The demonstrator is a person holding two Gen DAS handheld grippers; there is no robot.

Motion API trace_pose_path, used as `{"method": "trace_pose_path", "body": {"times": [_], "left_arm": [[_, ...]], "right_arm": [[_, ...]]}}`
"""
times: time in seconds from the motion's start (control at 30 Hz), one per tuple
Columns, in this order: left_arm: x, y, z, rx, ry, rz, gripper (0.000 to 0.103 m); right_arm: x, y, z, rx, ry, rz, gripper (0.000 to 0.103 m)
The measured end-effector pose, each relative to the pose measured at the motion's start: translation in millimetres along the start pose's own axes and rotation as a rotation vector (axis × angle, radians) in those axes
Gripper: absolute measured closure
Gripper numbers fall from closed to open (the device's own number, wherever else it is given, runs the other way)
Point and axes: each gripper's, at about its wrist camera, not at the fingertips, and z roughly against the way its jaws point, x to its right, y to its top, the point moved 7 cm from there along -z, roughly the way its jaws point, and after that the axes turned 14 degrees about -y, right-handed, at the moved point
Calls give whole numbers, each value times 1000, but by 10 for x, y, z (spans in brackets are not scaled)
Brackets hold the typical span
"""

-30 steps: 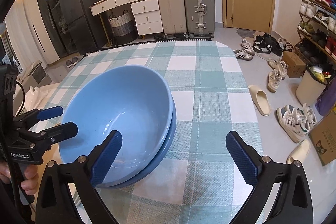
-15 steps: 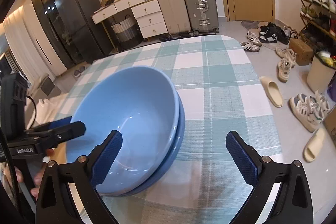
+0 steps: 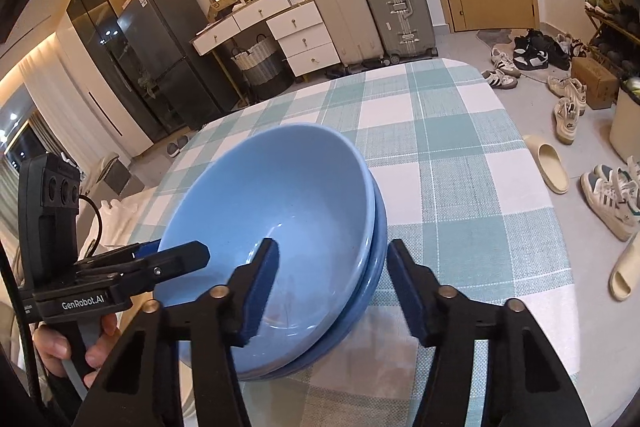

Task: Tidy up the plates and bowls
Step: 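Close both tools on the rims of the nested blue bowls, then lift the nested blue bowls with both tools and carry them over the cream plates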

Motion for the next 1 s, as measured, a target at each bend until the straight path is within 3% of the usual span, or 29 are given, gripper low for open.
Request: {"method": "trace_pose_path", "body": {"times": [0.07,0.23,0.67,1.0], "left_arm": [[23,-5,-3,-4,-10,-5,63],[31,-2,-7,-1,14,-17,66],[42,-14,35,8,25,-27,67],[188,27,293,49,15,-51,67]], "right_arm": [[-6,2,17,7,-16,4,55],[40,-3,27,12,-39,-16,64],[21,-5,118,26,-48,-10,65],[-44,33,446,74,-48,7,65]]}}
